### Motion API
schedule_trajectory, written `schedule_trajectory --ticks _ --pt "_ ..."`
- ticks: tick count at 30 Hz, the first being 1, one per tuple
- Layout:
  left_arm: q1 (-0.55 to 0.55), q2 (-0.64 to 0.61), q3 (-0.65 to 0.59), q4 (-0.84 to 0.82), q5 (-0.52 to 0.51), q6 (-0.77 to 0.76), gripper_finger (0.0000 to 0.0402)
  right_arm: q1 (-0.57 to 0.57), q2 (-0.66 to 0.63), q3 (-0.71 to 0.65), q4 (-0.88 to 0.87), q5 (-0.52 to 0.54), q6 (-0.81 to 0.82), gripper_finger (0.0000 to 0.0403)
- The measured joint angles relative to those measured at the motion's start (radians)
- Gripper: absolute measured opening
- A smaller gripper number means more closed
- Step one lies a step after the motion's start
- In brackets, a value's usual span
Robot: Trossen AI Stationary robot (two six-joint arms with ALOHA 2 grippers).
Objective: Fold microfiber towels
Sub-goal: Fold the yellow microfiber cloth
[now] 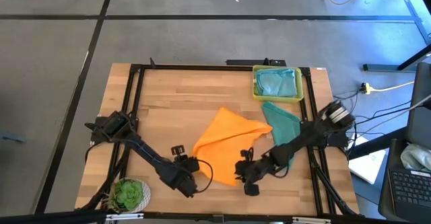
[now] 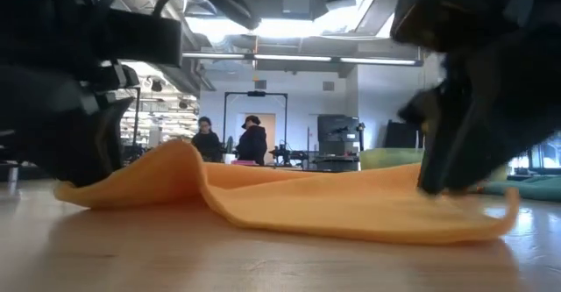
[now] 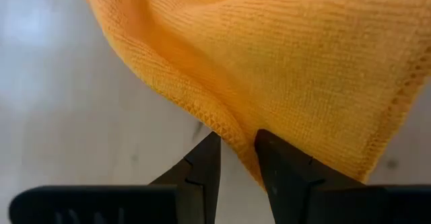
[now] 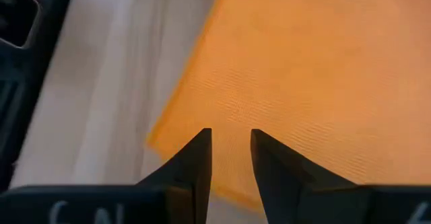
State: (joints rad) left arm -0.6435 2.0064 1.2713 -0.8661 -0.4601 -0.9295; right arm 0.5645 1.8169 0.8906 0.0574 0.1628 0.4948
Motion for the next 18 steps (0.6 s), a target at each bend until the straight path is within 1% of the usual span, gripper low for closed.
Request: schedule_trajectory --ticks 2,5,7,11,13,18 --pt "-0.009 0.0 0.001 0.002 0.004 0.0 0.0096 0.009 0.055 0.0 0.087 0.0 0.033 0.0106" --pt "-0.023 0.0 0.001 0.001 0.007 -0.001 0.0096 0.035 0.103 0.001 0.174 0.006 0.087 0.0106" --pt "-0.031 0.0 0.001 0.003 0.016 -0.006 0.0096 0.062 0.115 0.004 0.185 0.003 0.133 0.0106" --pt "-0.054 0.0 0.001 0.027 0.019 -0.028 0.0096 0.121 0.114 0.005 0.179 -0.071 0.234 0.0106" --pt "-0.063 -0.001 0.002 0.062 0.025 -0.038 0.0096 0.153 0.111 0.005 0.177 -0.096 0.284 0.0106" --pt "-0.087 0.001 0.002 0.19 0.035 -0.031 0.0096 0.216 0.111 0.005 0.173 -0.108 0.405 0.0106"
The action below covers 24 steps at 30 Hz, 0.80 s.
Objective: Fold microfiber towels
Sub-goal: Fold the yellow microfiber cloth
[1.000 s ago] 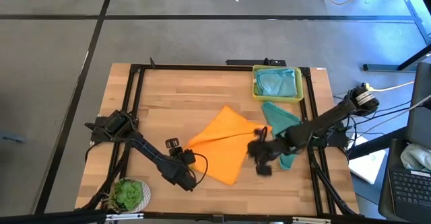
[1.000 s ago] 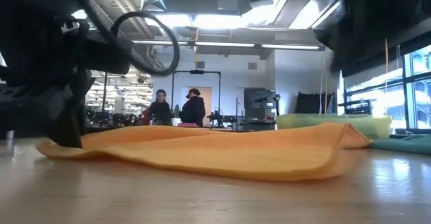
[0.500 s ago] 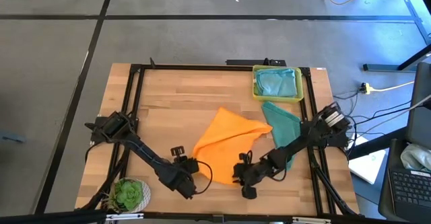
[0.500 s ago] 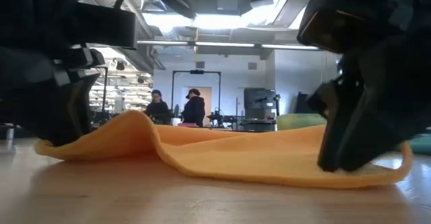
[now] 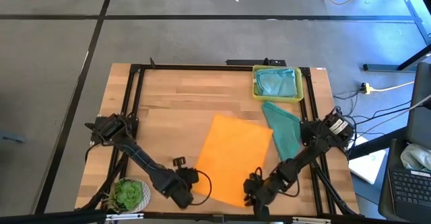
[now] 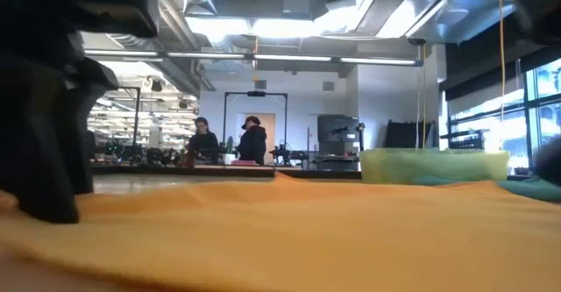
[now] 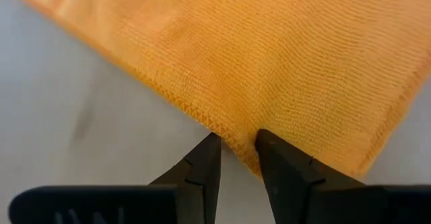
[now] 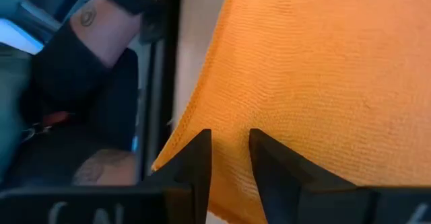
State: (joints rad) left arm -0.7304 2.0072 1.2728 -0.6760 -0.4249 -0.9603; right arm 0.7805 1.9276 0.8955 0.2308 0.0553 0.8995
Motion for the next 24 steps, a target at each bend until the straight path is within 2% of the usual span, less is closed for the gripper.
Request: schedule_trajectory --ticks 4,7,9,11,13,15,17,21,24 --pt "-0.015 0.005 0.039 -0.009 0.027 0.067 0.0096 0.026 -0.001 0.0 -0.006 -0.005 0.067 0.0106" --pt "-0.021 0.003 0.117 -0.145 0.0 0.156 0.0096 0.042 -0.001 0.0 -0.015 -0.017 0.091 0.0106" --pt "-0.015 -0.012 0.176 -0.267 -0.078 0.183 0.0096 0.05 -0.001 -0.001 -0.017 -0.02 0.092 0.0106" --pt "0.001 -0.037 0.217 -0.376 -0.219 0.204 0.0096 0.055 -0.001 -0.001 -0.02 -0.014 0.091 0.0106" --pt "0.026 -0.058 0.225 -0.391 -0.358 0.233 0.0096 0.059 -0.001 -0.001 -0.021 -0.01 0.085 0.0106" --pt "0.069 -0.075 0.219 -0.345 -0.414 0.306 0.0096 0.06 0.0 -0.002 -0.019 -0.003 0.067 0.0106" --pt "0.135 -0.079 0.208 -0.256 -0.396 0.415 0.0096 0.062 0.0 -0.002 -0.019 0.014 0.06 0.0106" --pt "0.283 -0.071 0.153 -0.019 -0.26 0.668 0.0096 0.061 0.001 -0.002 -0.02 0.022 0.031 0.0106" --pt "0.374 -0.068 0.127 0.005 -0.128 0.755 0.0096 0.062 0.001 -0.002 -0.021 0.023 0.01 0.0106"
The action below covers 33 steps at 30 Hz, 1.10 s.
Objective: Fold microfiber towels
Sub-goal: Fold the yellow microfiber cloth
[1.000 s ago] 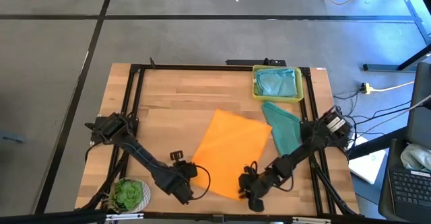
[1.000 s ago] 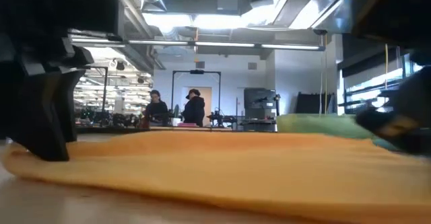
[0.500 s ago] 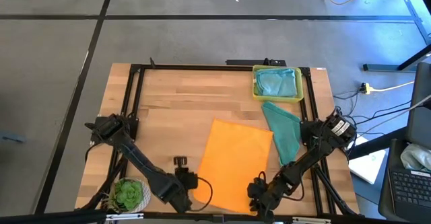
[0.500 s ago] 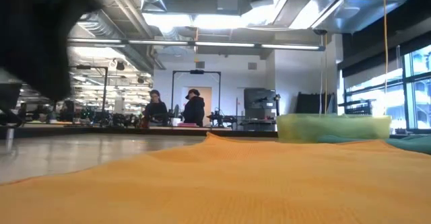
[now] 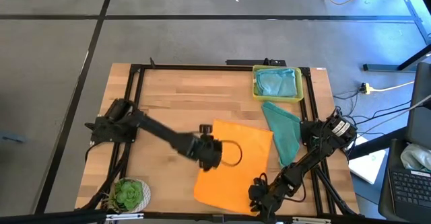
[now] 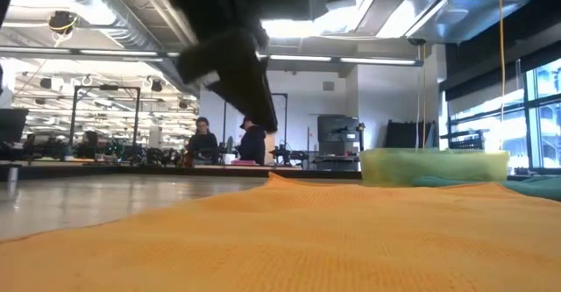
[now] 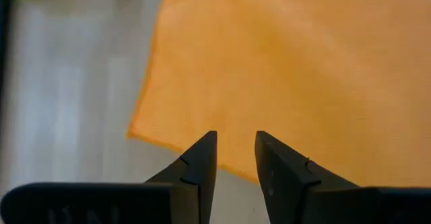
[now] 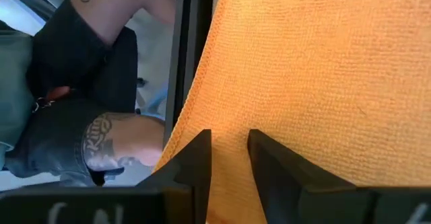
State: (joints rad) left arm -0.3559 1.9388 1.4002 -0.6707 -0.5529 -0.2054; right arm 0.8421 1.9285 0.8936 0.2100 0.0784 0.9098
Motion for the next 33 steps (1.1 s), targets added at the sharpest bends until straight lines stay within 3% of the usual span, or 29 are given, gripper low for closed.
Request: schedule_trajectory --ticks 3,7,12,16,22,25,28,33 --pt "0.035 -0.011 -0.001 -0.014 0.097 0.059 0.0096 0.008 -0.021 -0.004 -0.015 0.023 -0.044 0.0106" --pt "-0.018 -0.072 0.001 0.001 0.174 0.194 0.0096 0.016 -0.096 -0.008 -0.076 0.123 -0.162 0.0106" --pt "-0.109 -0.114 0.002 0.008 0.257 0.156 0.0096 0.014 -0.169 -0.007 -0.216 0.202 -0.165 0.0106" --pt "-0.212 -0.119 0.001 0.018 0.239 0.109 0.0096 0.046 -0.212 -0.004 -0.242 0.281 -0.155 0.0106" --pt "-0.339 -0.119 0.001 0.077 0.018 0.024 0.0096 0.106 -0.246 0.053 -0.372 0.415 -0.182 0.0106" --pt "-0.375 -0.103 -0.018 0.194 0.061 0.007 0.0096 0.127 -0.225 0.149 -0.579 0.426 -0.169 0.0106" --pt "-0.39 -0.079 -0.047 0.208 0.129 -0.009 0.0096 0.141 -0.192 0.261 -0.759 0.426 -0.159 0.0106" --pt "-0.422 -0.076 -0.064 0.225 0.161 0.026 0.0096 0.152 -0.105 0.402 -0.87 0.362 -0.177 0.0106"
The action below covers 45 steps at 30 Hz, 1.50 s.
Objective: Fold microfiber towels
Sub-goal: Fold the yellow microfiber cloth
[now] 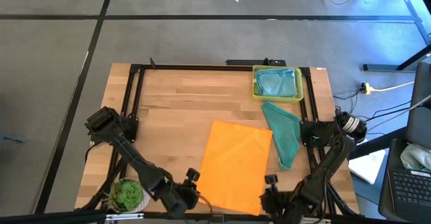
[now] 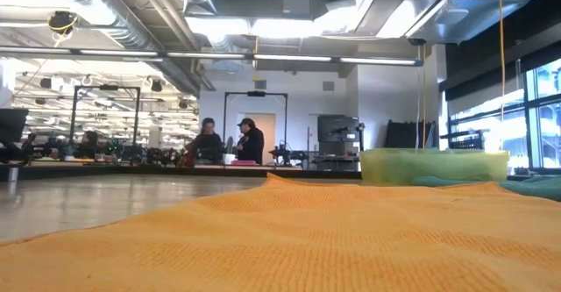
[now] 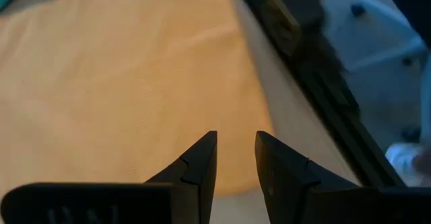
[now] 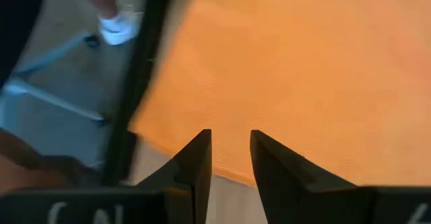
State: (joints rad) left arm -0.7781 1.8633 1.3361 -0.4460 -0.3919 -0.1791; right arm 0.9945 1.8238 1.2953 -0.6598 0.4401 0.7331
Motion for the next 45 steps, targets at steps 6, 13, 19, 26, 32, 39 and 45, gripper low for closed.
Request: schedule_trajectory --ticks 6,13,19,26,32,39,45 --pt "-0.054 0.002 0.0 0.004 -0.011 0.161 0.0096 0.008 0.094 0.067 -0.028 -0.079 0.082 0.0106" --pt "-0.029 0.017 0.0 0.012 0.09 0.164 0.0096 0.006 0.128 0.069 0.023 -0.253 0.205 0.0095" --pt "-0.003 0.043 -0.001 0.013 0.179 0.215 0.0096 0.007 0.13 0.07 0.115 -0.217 0.148 0.0094" --pt "-0.014 0.093 -0.001 0.034 0.16 0.373 0.0096 0.006 0.173 0.07 0.177 -0.207 -0.064 0.01" --pt "-0.004 0.142 0.0 0.067 0.138 0.406 0.0096 0.007 0.198 0.07 0.155 -0.211 -0.139 0.0137" --pt "0.033 0.142 0.0 0.063 0.131 0.426 0.0096 0.006 0.198 0.07 0.137 -0.168 -0.173 0.0164" --pt "0.064 0.156 0.0 0.067 0.204 0.422 0.0096 0.006 0.198 0.07 0.13 -0.145 -0.188 0.0164"
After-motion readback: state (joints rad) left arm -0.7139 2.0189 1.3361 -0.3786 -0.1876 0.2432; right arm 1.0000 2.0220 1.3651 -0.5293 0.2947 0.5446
